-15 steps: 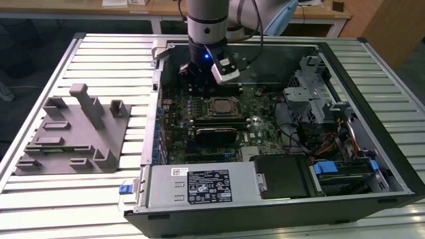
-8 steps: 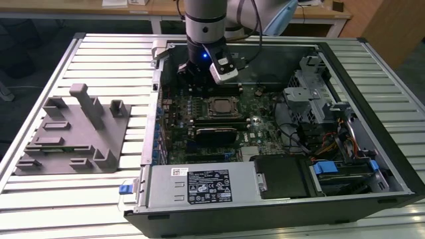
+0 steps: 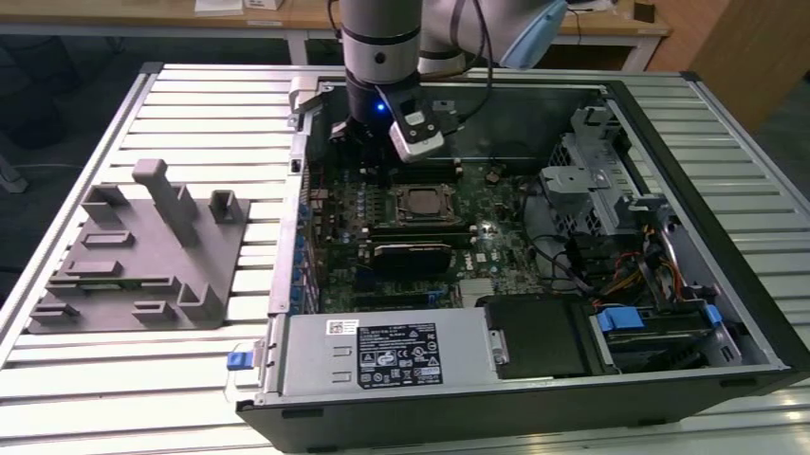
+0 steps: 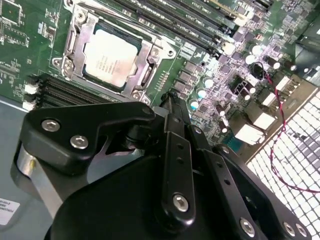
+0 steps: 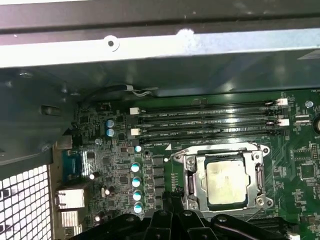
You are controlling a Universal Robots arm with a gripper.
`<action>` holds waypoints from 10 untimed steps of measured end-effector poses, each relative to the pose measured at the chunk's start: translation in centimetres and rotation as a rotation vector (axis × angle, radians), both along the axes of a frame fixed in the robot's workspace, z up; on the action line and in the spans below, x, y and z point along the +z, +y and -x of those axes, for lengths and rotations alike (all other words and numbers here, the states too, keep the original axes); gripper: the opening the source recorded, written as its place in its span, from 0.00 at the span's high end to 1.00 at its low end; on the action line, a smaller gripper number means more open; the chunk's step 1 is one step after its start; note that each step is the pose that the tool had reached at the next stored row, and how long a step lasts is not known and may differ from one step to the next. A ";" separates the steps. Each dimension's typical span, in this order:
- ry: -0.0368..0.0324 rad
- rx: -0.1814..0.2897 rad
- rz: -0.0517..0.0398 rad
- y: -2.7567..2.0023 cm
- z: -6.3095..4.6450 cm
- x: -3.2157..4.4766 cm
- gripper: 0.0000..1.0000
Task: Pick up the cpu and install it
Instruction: 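Install the first cpu locking lever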
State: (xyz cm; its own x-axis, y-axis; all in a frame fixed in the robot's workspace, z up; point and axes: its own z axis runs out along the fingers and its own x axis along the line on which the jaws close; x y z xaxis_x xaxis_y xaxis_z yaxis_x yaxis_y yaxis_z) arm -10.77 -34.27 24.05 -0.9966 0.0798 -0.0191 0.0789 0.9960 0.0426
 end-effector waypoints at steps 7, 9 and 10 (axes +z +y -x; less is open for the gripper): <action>0.0000 0.000 -0.0664 -0.10 0.0 0.00 0.89; 0.0000 0.000 -0.0783 -0.12 0.0 0.00 0.89; 0.0000 0.000 -0.0826 -0.12 0.0 0.00 0.89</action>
State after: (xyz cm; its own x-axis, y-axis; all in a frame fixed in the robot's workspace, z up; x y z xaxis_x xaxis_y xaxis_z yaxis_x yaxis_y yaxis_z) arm -10.78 -34.39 24.05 -0.9966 0.0812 -0.0124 0.0790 0.9890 0.1247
